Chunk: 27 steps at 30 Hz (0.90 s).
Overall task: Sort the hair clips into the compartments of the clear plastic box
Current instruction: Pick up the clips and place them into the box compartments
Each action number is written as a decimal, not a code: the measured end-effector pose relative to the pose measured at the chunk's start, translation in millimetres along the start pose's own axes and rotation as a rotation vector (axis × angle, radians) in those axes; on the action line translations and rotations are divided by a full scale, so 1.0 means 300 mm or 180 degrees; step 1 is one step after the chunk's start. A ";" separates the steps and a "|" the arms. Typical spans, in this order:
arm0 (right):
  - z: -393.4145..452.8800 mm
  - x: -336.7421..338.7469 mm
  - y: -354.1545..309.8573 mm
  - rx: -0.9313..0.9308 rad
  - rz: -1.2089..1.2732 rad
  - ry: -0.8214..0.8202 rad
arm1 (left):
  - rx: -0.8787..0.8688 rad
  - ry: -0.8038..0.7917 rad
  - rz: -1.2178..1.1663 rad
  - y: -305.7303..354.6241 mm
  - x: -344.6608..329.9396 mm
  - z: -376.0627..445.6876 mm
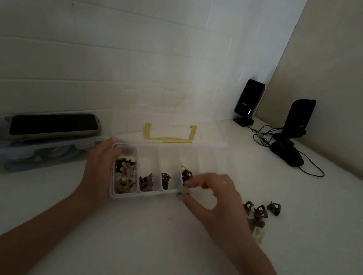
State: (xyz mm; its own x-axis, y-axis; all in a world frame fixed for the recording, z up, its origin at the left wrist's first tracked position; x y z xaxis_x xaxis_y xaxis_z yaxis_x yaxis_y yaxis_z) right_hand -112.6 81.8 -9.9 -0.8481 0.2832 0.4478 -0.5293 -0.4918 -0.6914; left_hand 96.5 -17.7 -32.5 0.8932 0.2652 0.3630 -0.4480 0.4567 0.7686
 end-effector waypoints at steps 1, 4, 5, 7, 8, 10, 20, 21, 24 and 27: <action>0.031 -0.043 -0.043 0.0181 -0.0026 -0.0092 | -0.0018 -0.0056 0.0071 0.009 0.003 -0.001; 0.114 -0.154 -0.163 0.0729 -0.0302 -0.0161 | -0.0241 -0.0355 0.0468 0.018 0.001 0.000; 0.138 -0.186 -0.191 0.0899 -0.0496 -0.0128 | -0.0314 -0.0351 0.0617 0.009 -0.002 0.003; 0.176 -0.246 -0.217 0.1057 -0.0842 -0.0126 | -0.0345 -0.0022 0.0790 0.007 0.023 0.013; 0.190 -0.269 -0.215 0.1043 -0.0910 -0.0176 | -0.0319 0.0046 0.0819 0.016 0.030 0.016; 0.202 -0.282 -0.195 0.0931 -0.0838 -0.0214 | -0.0340 -0.0198 0.0835 0.045 0.019 -0.001; 0.091 0.117 0.010 0.0481 -0.0494 0.0771 | 0.0168 0.0177 0.0181 0.005 0.030 0.009; 0.075 0.155 0.026 0.0469 -0.0605 0.0779 | 0.0311 0.0190 0.0014 -0.002 0.031 0.009; 0.030 0.263 0.077 0.0323 -0.0863 0.0802 | 0.0498 0.0052 -0.0262 -0.012 0.015 0.004; -0.010 0.322 0.132 0.0066 -0.0860 0.0676 | 0.0773 0.0004 -0.0455 -0.040 0.006 0.002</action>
State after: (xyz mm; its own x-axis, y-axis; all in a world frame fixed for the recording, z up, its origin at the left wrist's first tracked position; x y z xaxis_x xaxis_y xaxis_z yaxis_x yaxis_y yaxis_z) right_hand -215.6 92.2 4.1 -0.6647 0.5695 0.4835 -0.7366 -0.3917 -0.5513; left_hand 103.5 -23.1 -40.7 0.9466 0.2140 0.2412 -0.2950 0.2728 0.9157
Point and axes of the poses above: each hand's wrist, its own z-axis towards the middle knuckle, its own x-axis out of the back of the hand, y = z × x, the point moved 8 cm from there along z, towards the middle knuckle, and after that the axes turned 15 degrees about z, right-handed, at the moved point
